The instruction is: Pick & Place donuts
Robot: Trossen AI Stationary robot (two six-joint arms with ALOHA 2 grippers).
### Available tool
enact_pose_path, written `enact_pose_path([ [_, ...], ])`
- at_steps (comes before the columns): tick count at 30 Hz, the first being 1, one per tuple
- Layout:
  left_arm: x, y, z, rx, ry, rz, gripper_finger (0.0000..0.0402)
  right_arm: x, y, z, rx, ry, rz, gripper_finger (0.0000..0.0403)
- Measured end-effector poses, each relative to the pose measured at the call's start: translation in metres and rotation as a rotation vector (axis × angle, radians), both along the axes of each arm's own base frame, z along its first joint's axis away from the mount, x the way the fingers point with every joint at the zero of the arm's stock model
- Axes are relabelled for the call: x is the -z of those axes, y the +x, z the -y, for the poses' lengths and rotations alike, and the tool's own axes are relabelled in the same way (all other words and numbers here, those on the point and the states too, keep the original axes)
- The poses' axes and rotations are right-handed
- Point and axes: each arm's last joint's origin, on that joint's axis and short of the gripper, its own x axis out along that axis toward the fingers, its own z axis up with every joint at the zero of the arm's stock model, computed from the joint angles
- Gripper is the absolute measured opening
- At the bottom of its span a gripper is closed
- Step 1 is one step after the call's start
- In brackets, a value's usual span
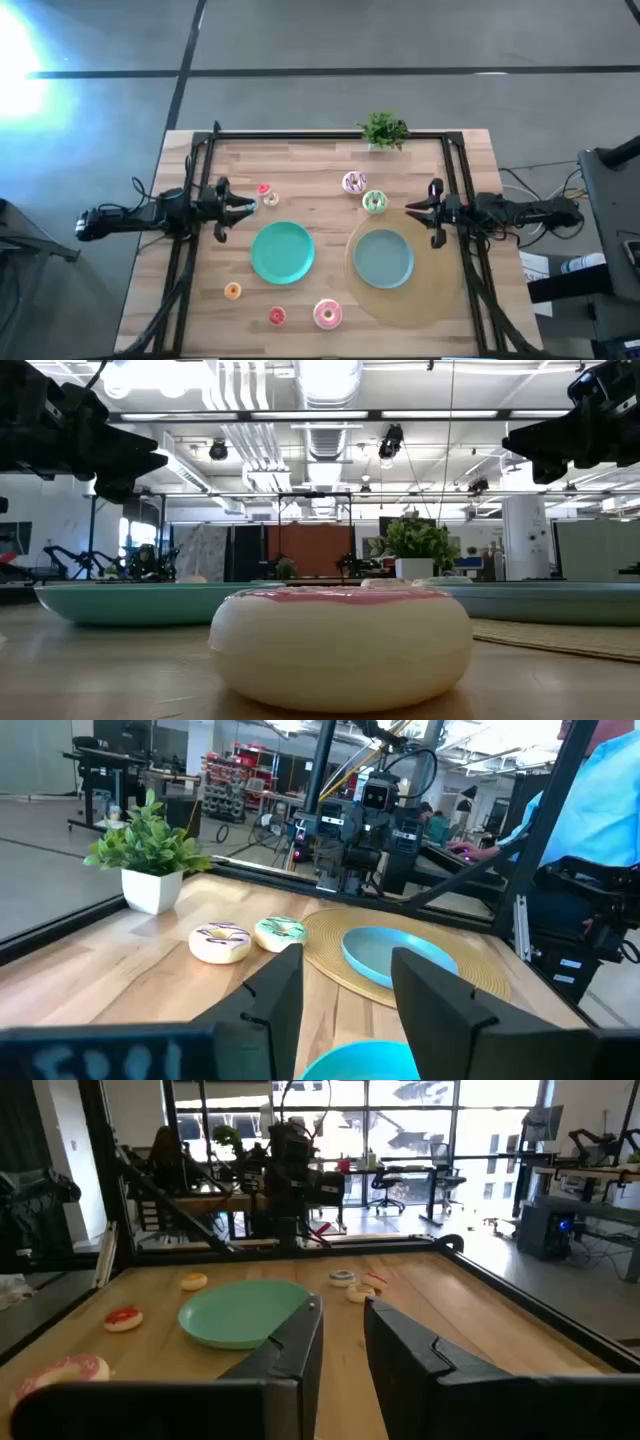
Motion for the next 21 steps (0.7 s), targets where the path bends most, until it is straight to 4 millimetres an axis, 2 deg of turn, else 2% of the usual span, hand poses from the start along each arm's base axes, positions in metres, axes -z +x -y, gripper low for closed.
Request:
enact_pose_path([
  [21,0.0001,0.0,0.0,0.0,0.0,0.0,0.0129,0.0001,0.0,0.0,0.0,0.0,0.0,0.008],
])
